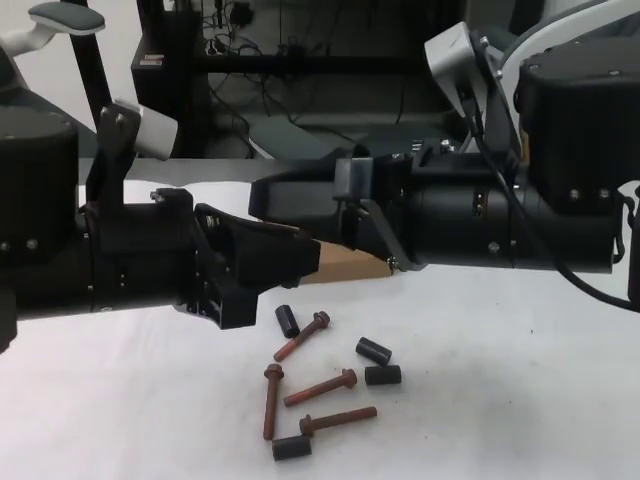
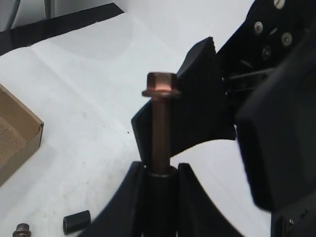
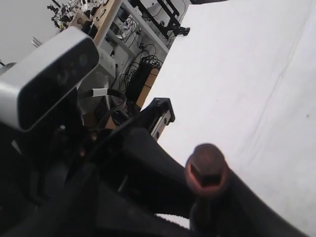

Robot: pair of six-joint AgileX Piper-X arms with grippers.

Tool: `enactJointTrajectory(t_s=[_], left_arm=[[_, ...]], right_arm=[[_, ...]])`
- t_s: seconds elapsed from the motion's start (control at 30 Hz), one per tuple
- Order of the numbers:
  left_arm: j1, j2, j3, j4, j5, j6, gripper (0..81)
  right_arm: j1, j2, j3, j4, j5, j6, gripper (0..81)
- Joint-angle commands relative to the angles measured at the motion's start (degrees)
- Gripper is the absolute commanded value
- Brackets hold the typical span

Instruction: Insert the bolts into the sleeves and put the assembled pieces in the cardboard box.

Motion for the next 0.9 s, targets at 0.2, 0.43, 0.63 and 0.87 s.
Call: enactJointTrajectory(t_s=[0.2, 0.43, 0.63, 0.87], left_arm=[[0.0, -0.41, -1.39, -7.74, -0.27, 0.03, 1.7], [0.0, -0.41, -1.39, -13.04, -1.83, 0.03, 1.7], [0.0, -0.41, -1.39, -14.62, -1.94, 0.03, 1.7], [0.0, -0.41, -1.39, -14.62, -4.72, 0.03, 1.7]], right_arm=[[0.1, 0.03, -4.48, 7.15, -1.63, -6.25, 65.9], [0.1, 0.03, -9.97, 19.02, 1.8, -16.35, 65.9], [0.1, 0.03, -10.02, 19.05, 4.07, -16.6, 65.9], [0.1, 0.03, -10.02, 19.05, 4.54, -16.6, 65.9]])
